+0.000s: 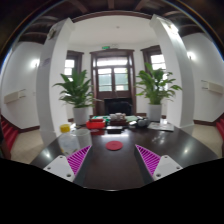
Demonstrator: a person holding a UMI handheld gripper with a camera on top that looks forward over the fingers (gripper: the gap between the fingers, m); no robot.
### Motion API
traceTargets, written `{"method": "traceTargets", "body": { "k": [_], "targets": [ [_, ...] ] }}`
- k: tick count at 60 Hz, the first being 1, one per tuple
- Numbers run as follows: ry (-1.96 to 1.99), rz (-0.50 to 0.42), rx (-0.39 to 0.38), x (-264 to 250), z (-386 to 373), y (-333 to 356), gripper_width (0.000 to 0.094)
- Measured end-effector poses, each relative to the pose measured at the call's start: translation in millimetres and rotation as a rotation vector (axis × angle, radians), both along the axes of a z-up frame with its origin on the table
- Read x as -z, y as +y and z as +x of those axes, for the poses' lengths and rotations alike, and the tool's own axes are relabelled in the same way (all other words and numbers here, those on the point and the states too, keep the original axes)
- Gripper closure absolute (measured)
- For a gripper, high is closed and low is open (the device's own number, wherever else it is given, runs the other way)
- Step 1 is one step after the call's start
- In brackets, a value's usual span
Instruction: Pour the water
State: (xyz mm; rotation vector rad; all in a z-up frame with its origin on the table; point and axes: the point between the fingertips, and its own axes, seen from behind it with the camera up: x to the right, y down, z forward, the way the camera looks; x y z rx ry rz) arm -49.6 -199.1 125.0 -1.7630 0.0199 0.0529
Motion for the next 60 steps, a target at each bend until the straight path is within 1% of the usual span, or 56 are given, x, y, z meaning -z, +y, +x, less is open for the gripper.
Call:
{"method": "traceTargets", "body": {
  "k": [6, 7, 8, 13, 22, 30, 35, 44, 46, 47, 48, 50, 53, 58, 60],
  "targets": [
    [0.015, 0.012, -0.098, 1, -42, -4, 0.0084],
    [0.015, 0.010, -0.112, -3, -44, 5, 0.0084],
    [0.014, 0.007, -0.125, 6, -60, -2, 0.0085],
    [0.006, -0.010, -0.164, 23, -104, -1, 0.0079],
    [-0.005, -0.010, -0.168, 33, -147, 26, 0.0078],
    [-0.054, 0.014, -0.164, 30, -160, 62, 0.0083],
    [-0.062, 0.016, -0.159, 32, -165, 79, 0.0102],
    [-0.041, -0.031, -0.146, 48, -173, 93, 0.0229],
    [-0.034, -0.039, -0.146, 52, -175, 93, 0.0232],
    [-0.036, -0.040, -0.142, 53, -174, 94, 0.0313],
    [-0.038, -0.037, -0.139, 53, -174, 95, 0.0338],
    [-0.040, -0.028, -0.137, 52, -173, 96, 0.0342],
    [-0.045, -0.022, -0.139, 52, -173, 97, 0.0376],
    [-0.047, -0.013, -0.136, 55, -175, 100, 0.0458],
    [-0.053, -0.010, -0.138, 55, -176, 101, 0.0458]
  ]
}}
